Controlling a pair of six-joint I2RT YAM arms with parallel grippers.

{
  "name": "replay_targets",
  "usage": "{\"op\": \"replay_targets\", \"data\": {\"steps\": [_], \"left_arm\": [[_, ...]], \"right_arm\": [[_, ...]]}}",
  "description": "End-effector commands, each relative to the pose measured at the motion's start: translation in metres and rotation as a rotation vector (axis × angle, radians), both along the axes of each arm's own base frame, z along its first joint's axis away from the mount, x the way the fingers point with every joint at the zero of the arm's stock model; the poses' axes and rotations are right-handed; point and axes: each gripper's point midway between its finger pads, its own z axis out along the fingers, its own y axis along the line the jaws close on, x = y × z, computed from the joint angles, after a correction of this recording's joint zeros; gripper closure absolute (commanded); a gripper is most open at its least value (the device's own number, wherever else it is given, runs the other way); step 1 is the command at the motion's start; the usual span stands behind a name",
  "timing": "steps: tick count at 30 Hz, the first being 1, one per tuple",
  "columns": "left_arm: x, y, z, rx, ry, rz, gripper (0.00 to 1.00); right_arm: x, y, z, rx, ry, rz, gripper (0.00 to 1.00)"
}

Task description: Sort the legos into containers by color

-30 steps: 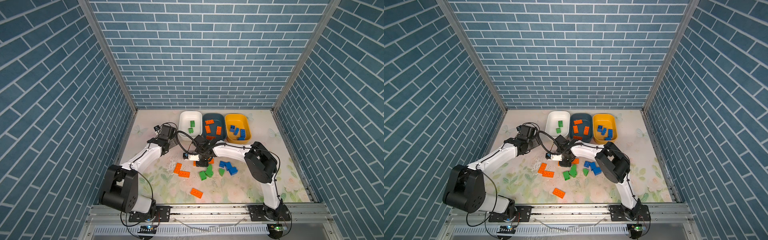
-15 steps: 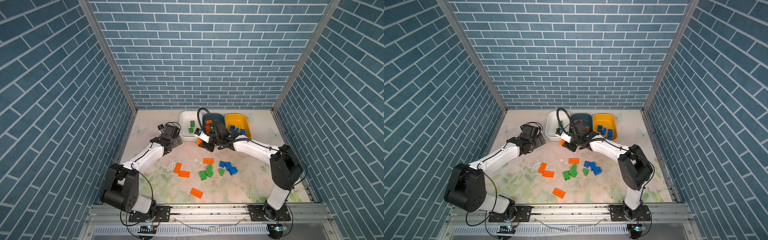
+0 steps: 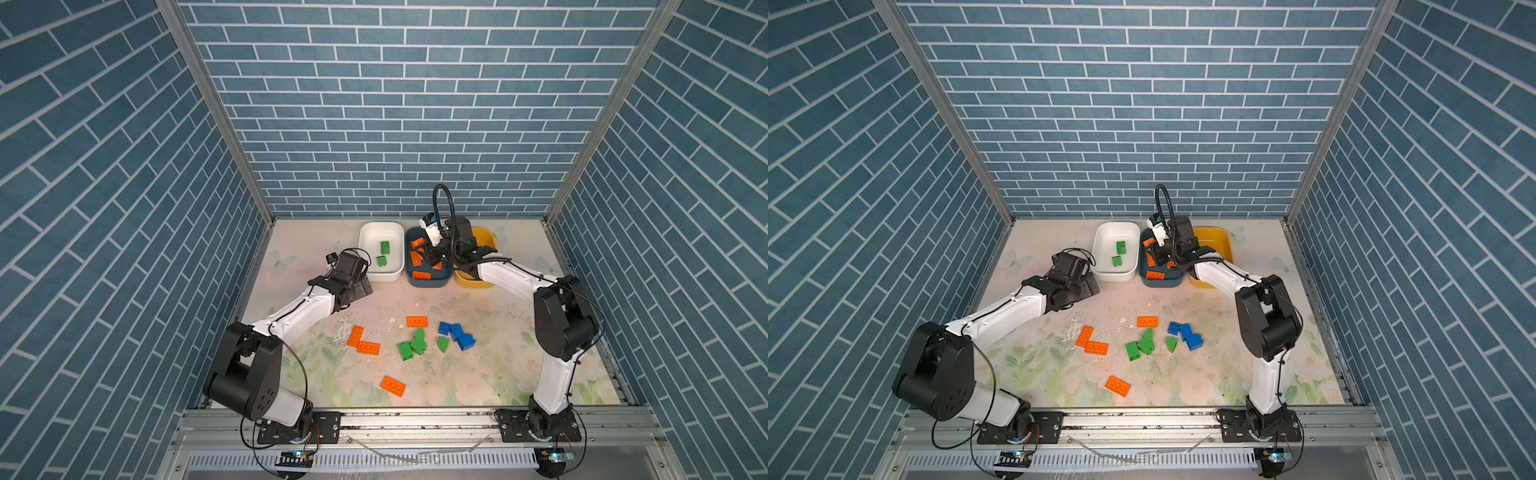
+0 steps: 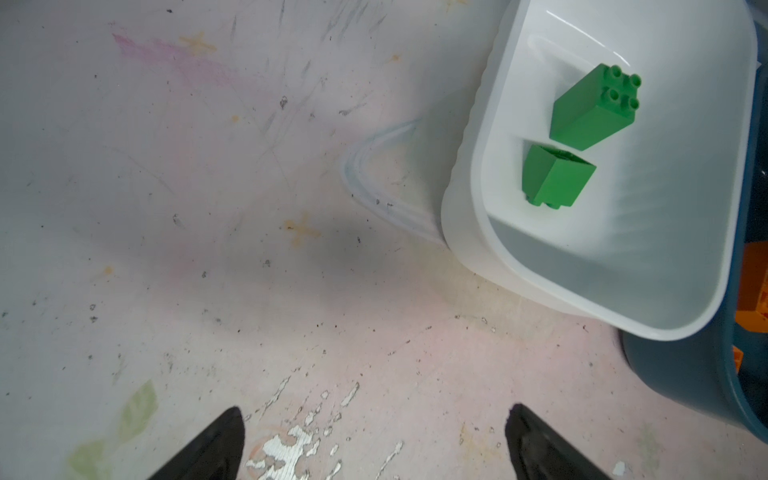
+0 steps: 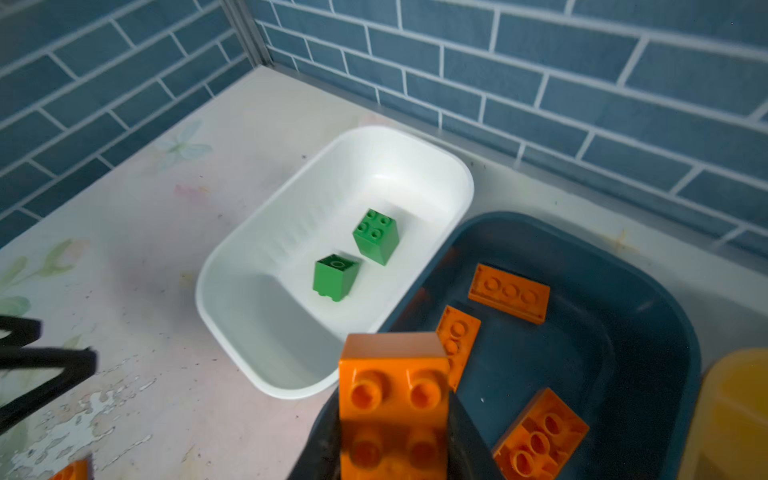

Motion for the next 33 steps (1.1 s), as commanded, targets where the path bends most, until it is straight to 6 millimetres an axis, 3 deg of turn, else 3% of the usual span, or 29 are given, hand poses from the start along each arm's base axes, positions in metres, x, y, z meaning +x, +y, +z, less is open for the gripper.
{"op": "replay_targets", "data": {"steps": [1, 5, 7, 8, 11, 16, 33], "left_arm": [[-0.025, 0.0, -0.01, -0.011, 0.075, -0.045, 0.01], [-0.046, -0.007, -0.024, -0.027, 0.163, -0.134, 0.01], [-0.058, -0.007, -0.034, -0.022, 0.215, -0.172, 0.01], [-0.062, -0.008, -0.037, -0.02, 0.233, -0.189, 0.01], [-0.073, -0.008, -0.046, -0.015, 0.279, -0.229, 0.01], [-0.084, -0.016, -0.055, -0.039, 0.326, -0.314, 0.04], [-0.117, -0.014, -0.083, 0.034, 0.513, -0.412, 0.32]], "right_arm": [[0.023, -0.011, -0.012, -0.024, 0.099, -0.141, 0.9], [0.045, -0.027, -0.04, -0.135, 0.157, -0.27, 0.88], [0.05, -0.026, -0.046, -0.166, 0.187, -0.277, 0.86], [0.051, -0.026, -0.061, -0.183, 0.217, -0.278, 0.85], [0.054, -0.022, -0.065, -0.184, 0.244, -0.286, 0.77], [0.054, -0.02, -0.054, -0.15, 0.226, -0.283, 0.51], [0.028, -0.027, 0.011, 0.004, 0.036, -0.245, 0.27]]}}
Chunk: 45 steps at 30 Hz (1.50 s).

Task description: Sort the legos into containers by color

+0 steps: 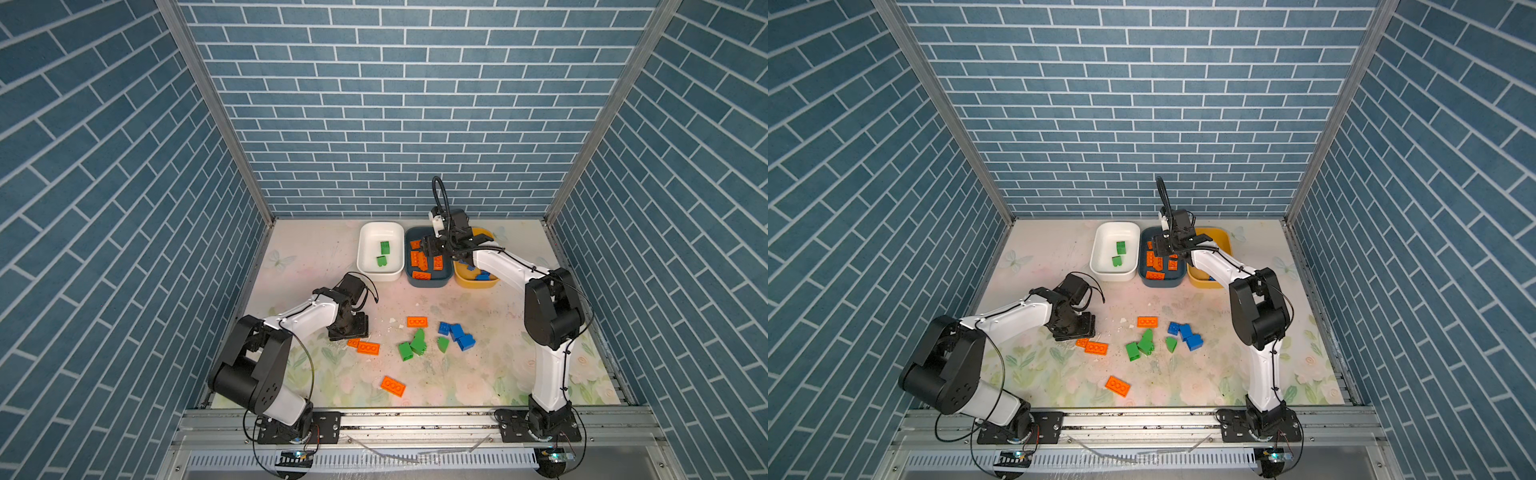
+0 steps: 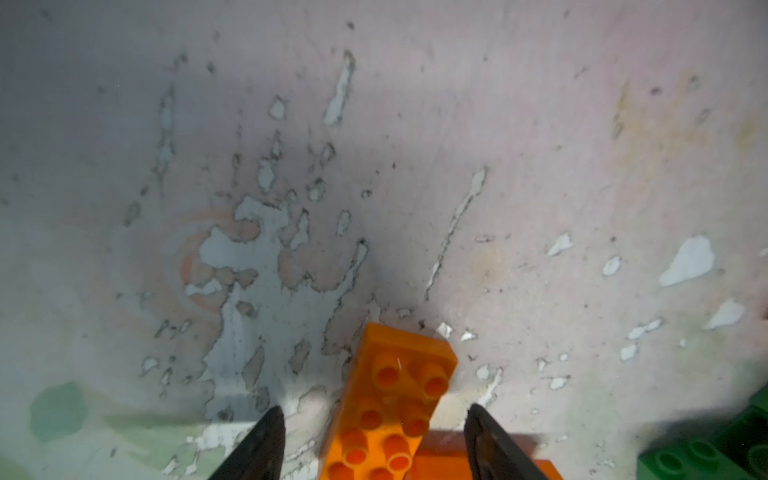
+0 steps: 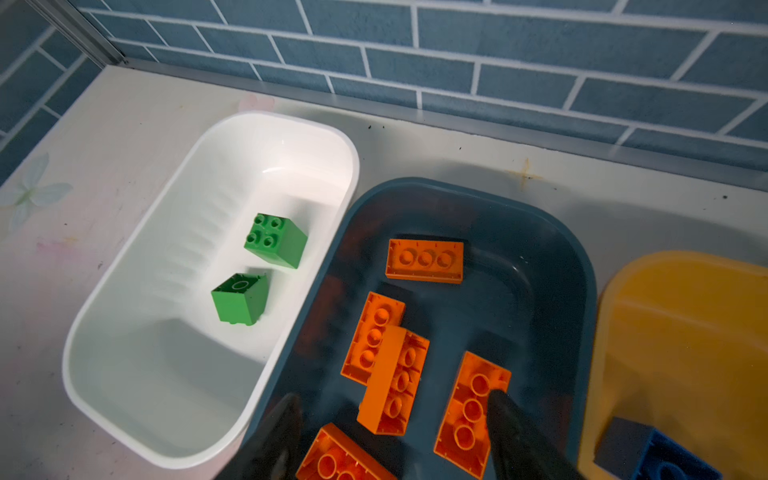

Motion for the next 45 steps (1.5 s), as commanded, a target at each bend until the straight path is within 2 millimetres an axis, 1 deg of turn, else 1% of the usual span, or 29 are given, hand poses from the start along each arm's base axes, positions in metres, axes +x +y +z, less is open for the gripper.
{"op": "replay_targets", "data": {"steps": [1, 5, 7, 11, 14, 18, 21, 24, 27, 30, 33, 35, 38, 40, 43, 45], "left_arm": [[-0.01, 0.004, -0.006, 0.052, 0.044, -0.043, 0.34], [-0.011, 0.005, -0.013, 0.082, 0.055, -0.054, 0.42], [-0.012, 0.005, -0.014, 0.101, 0.054, -0.064, 0.45], [-0.011, 0.009, -0.02, 0.141, 0.053, -0.057, 0.53], [-0.008, 0.009, -0.023, 0.141, 0.038, -0.042, 0.59], [0.0, 0.005, -0.023, 0.114, -0.005, -0.003, 0.65], [0.008, 0.002, -0.017, 0.102, -0.038, 0.009, 0.73], [0.017, -0.001, -0.006, 0.091, -0.081, 0.015, 0.76], [0.027, -0.005, 0.013, 0.068, -0.136, 0.012, 0.76], [0.041, -0.01, 0.035, 0.044, -0.206, 0.011, 0.76], [0.057, -0.02, 0.055, 0.014, -0.258, 0.005, 0.76], [0.069, -0.03, 0.067, -0.017, -0.281, 0.001, 0.76], [0.092, -0.053, 0.084, -0.107, -0.337, -0.005, 0.76], [0.111, -0.071, 0.096, -0.166, -0.372, -0.009, 0.76], [0.138, -0.092, 0.107, -0.212, -0.387, -0.023, 0.76], [0.155, -0.109, 0.117, -0.247, -0.413, -0.043, 0.76]], "right_arm": [[0.0, 0.0, 0.021, 0.049, -0.081, -0.004, 0.26], [-0.001, -0.001, 0.034, 0.067, -0.126, -0.006, 0.23], [0.0, -0.002, 0.04, 0.077, -0.145, -0.008, 0.01], [-0.004, 0.003, 0.048, 0.11, -0.164, 0.021, 0.01], [-0.004, 0.004, 0.052, 0.127, -0.169, 0.017, 0.01], [0.0, -0.005, 0.058, 0.142, -0.177, -0.05, 0.01], [0.001, -0.015, 0.062, 0.146, -0.184, -0.115, 0.01], [-0.002, -0.028, 0.067, 0.152, -0.203, -0.179, 0.01], [-0.011, -0.036, 0.068, 0.165, -0.229, -0.186, 0.01], [-0.024, -0.038, 0.063, 0.169, -0.222, -0.157, 0.01], [-0.033, -0.042, 0.056, 0.163, -0.202, -0.151, 0.01], [-0.038, -0.044, 0.05, 0.164, -0.182, -0.152, 0.01], [-0.046, -0.048, 0.035, 0.166, -0.12, -0.172, 0.01], [-0.055, -0.046, 0.024, 0.163, -0.069, -0.148, 0.01], [-0.071, -0.04, 0.01, 0.16, 0.005, -0.093, 0.02], [-0.079, -0.042, 0.004, 0.152, 0.039, -0.082, 0.02]]}}
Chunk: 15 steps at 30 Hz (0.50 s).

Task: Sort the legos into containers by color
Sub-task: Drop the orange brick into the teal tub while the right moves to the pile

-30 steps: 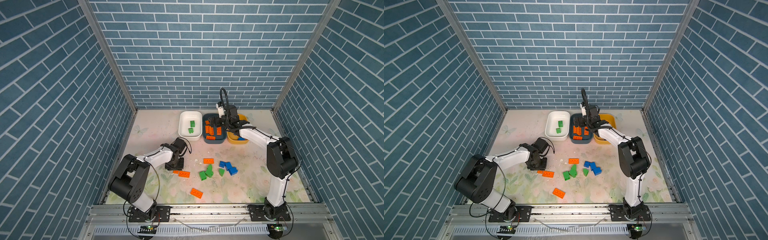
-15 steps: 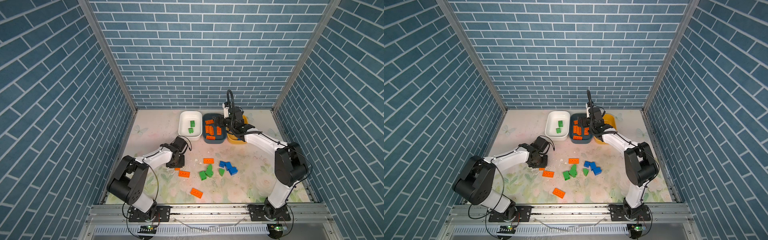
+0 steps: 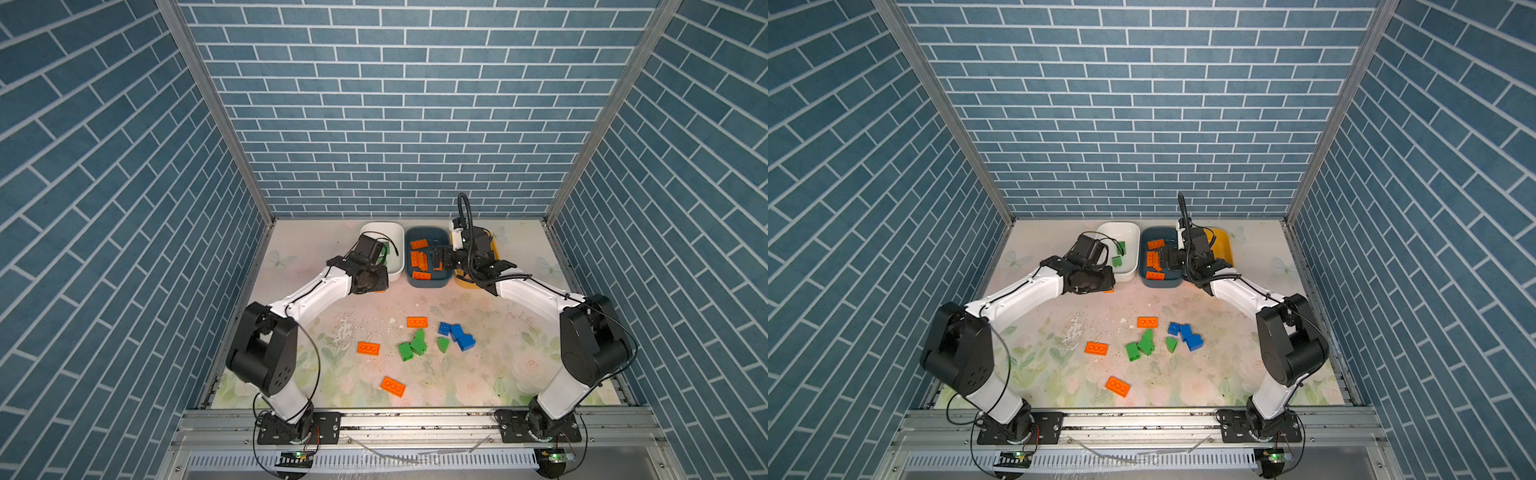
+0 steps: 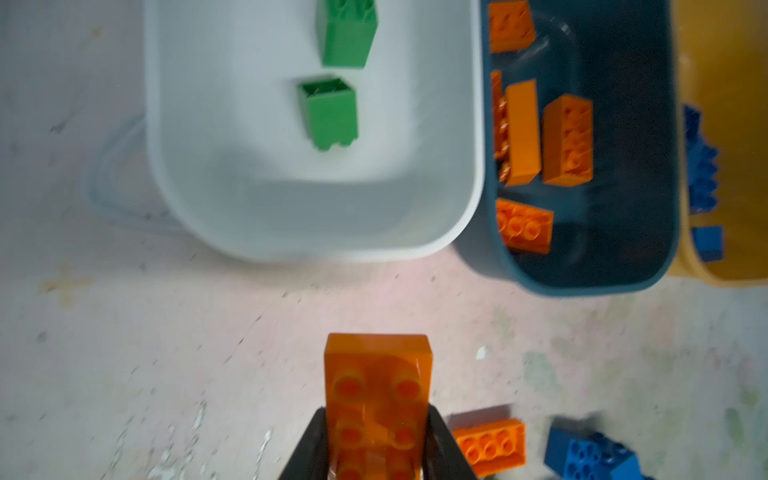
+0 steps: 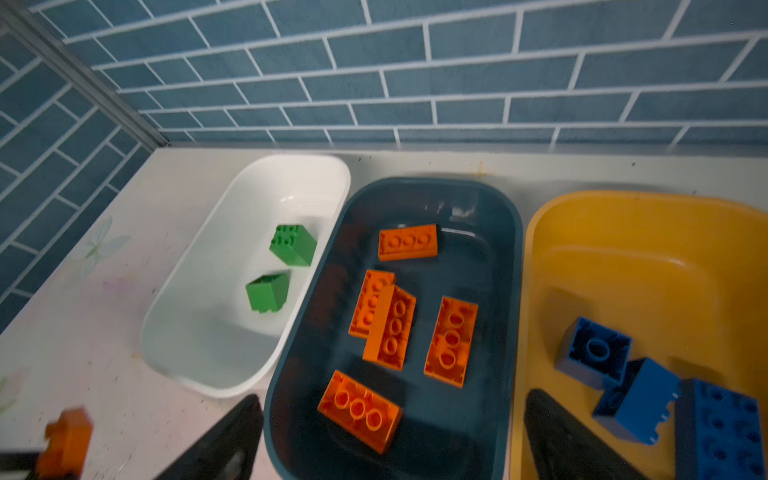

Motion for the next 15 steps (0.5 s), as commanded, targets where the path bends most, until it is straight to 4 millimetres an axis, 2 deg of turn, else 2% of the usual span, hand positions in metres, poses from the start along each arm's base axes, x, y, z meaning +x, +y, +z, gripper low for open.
{"op": "replay_targets", "data": {"steps": [1, 8, 13, 15], "left_arm": [[0.023, -0.034, 0.013, -0.088, -0.034, -0.06, 0.76], [0.059, -0.087, 0.023, -0.216, -0.028, -0.149, 0.76], [0.066, -0.116, 0.013, -0.246, 0.015, -0.204, 0.74], [0.064, -0.124, 0.008, -0.242, 0.034, -0.221, 0.69]], "right_arm": [[-0.03, 0.001, -0.015, 0.032, 0.114, 0.058, 0.02], [-0.053, -0.013, -0.03, 0.022, 0.152, 0.049, 0.01], [-0.059, -0.036, -0.033, -0.033, 0.143, -0.039, 0.01], [-0.063, -0.038, -0.034, -0.05, 0.135, -0.022, 0.01]]}}
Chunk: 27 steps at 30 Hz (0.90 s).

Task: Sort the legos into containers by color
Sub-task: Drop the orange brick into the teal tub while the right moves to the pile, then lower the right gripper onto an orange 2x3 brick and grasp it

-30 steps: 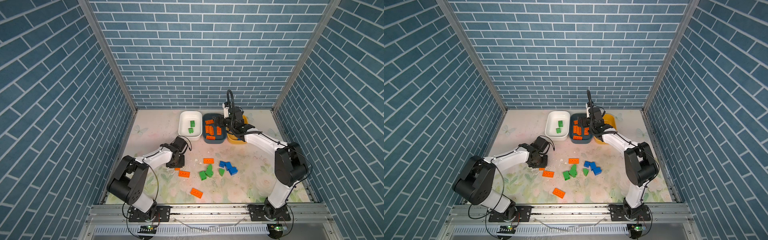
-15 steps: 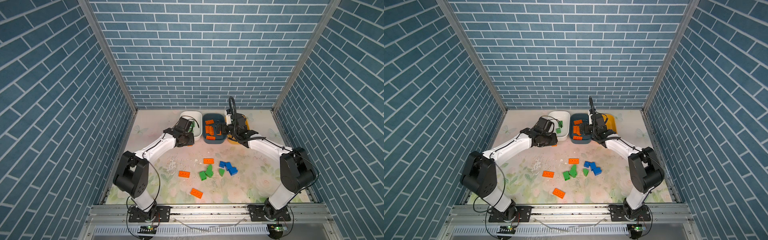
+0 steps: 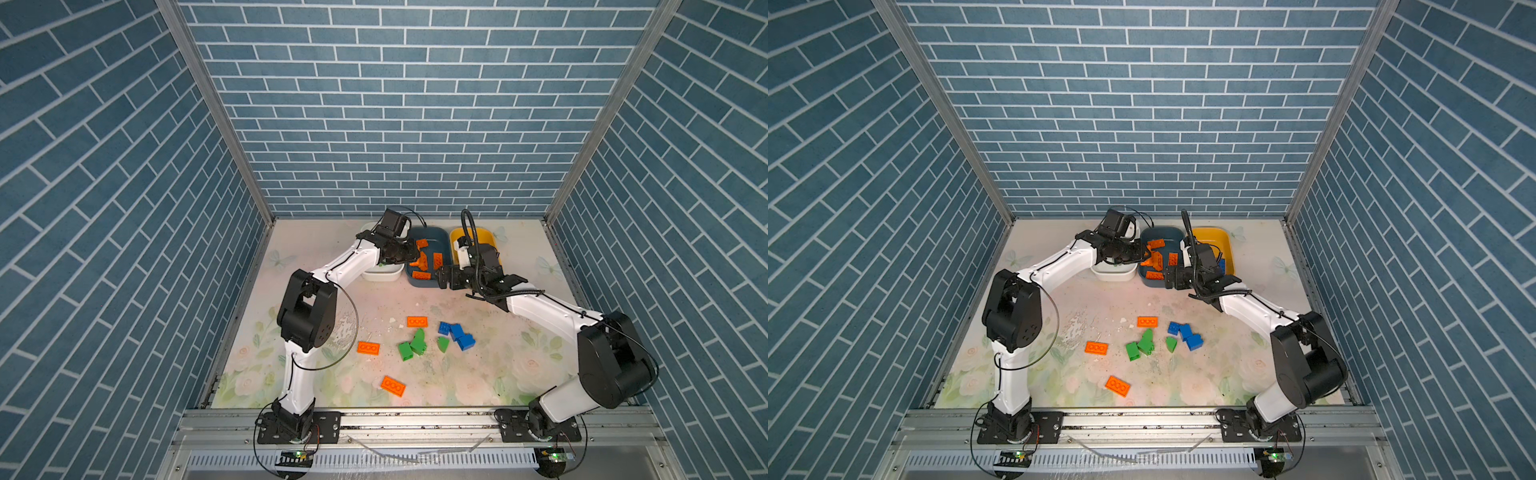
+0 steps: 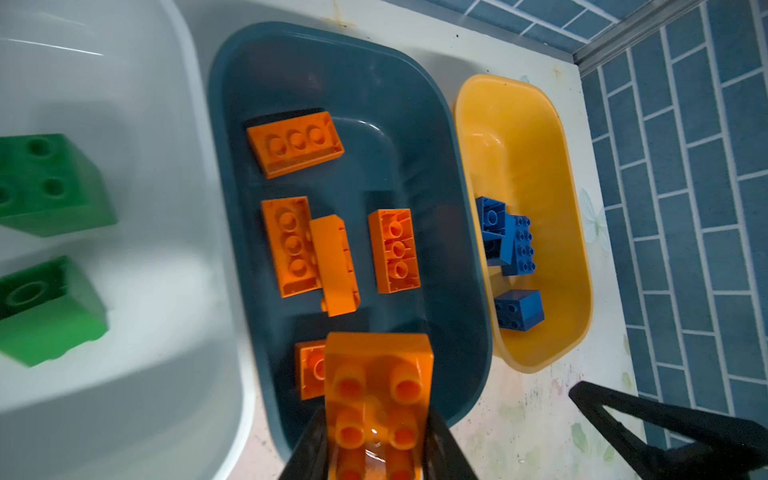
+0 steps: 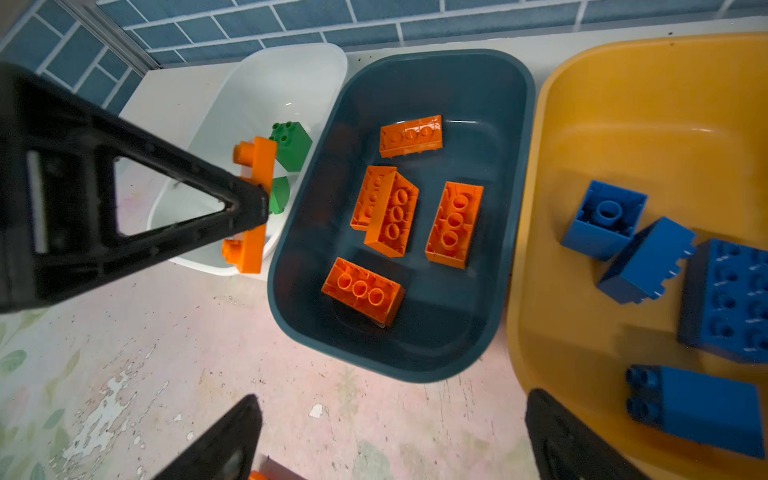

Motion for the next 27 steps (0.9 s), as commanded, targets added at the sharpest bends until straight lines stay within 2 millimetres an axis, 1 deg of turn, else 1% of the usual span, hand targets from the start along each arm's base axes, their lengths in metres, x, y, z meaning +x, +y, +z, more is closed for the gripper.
{"op": "replay_targets", "data": {"steps": [1, 2, 4, 6, 7, 11, 14, 16, 19, 24, 27], "left_arm": [[-0.012, -0.019, -0.007, -0.003, 0.054, -0.06, 0.66], [-0.013, -0.021, -0.007, 0.004, 0.052, -0.068, 0.63], [-0.014, -0.02, -0.002, 0.03, 0.043, -0.064, 0.45], [-0.016, -0.02, 0.006, 0.05, 0.022, -0.069, 0.35], [-0.017, -0.018, 0.011, 0.056, 0.01, -0.064, 0.31], [-0.02, -0.01, 0.027, 0.056, -0.018, -0.042, 0.25], [-0.024, -0.006, 0.042, 0.052, -0.042, -0.032, 0.22], [-0.025, 0.005, 0.053, 0.068, -0.072, 0.007, 0.16], [-0.026, 0.026, 0.064, 0.085, -0.114, 0.088, 0.09], [-0.032, 0.069, 0.063, 0.122, -0.146, 0.226, 0.03], [-0.039, 0.093, 0.058, 0.14, -0.149, 0.291, 0.01]], "right_arm": [[-0.011, -0.01, -0.008, -0.036, 0.009, -0.002, 0.01], [-0.014, -0.008, -0.009, -0.037, 0.009, 0.033, 0.01], [-0.024, 0.004, -0.013, -0.026, 0.027, 0.13, 0.01], [-0.033, 0.015, -0.015, -0.016, 0.046, 0.22, 0.01], [-0.037, 0.02, -0.015, -0.011, 0.05, 0.262, 0.01], [-0.051, 0.035, -0.013, -0.019, 0.018, 0.395, 0.01], [-0.064, 0.042, -0.016, -0.069, 0.011, 0.502, 0.01], [-0.071, 0.044, -0.02, -0.114, 0.035, 0.557, 0.01], [-0.085, 0.049, -0.025, -0.176, 0.048, 0.658, 0.02], [-0.102, 0.054, -0.032, -0.275, -0.007, 0.806, 0.06], [-0.113, 0.05, -0.043, -0.337, 0.012, 0.896, 0.06]]}}
